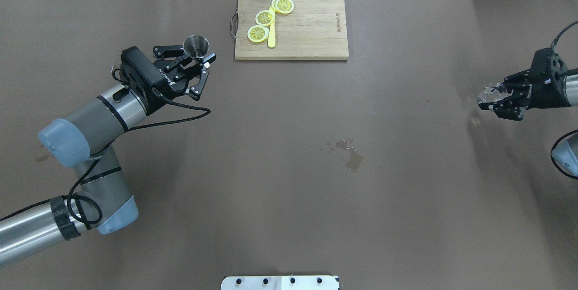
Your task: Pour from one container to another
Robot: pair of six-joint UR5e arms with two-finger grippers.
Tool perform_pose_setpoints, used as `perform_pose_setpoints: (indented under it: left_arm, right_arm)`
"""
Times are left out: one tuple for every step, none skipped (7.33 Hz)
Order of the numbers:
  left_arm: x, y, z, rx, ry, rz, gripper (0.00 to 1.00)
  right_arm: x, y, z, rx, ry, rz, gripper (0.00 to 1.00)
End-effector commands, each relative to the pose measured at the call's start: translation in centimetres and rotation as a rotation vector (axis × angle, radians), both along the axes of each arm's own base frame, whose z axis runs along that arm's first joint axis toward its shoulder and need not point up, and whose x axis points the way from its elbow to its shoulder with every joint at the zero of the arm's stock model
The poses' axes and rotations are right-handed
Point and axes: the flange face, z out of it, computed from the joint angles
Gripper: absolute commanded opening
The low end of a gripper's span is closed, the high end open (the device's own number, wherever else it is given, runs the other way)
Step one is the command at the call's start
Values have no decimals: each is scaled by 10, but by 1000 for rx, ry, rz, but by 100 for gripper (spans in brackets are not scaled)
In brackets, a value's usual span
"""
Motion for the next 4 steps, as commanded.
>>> perform_pose_setpoints:
  left_arm:
    - [-21, 9, 14, -101, -38, -210, 0]
    - [-24, 8, 13, -112, -38, -249, 0]
    - [-23, 8, 17, -146, -7, -254, 0]
    - [-22, 9, 32, -218, 30, -248, 0]
  right_arm:
    - [3, 4, 10, 17, -6, 14, 0]
    - [2, 4, 9, 18, -6, 14, 0]
    - [2, 4, 10, 15, -7, 11, 0]
    - [2, 4, 12, 12, -6, 7, 0]
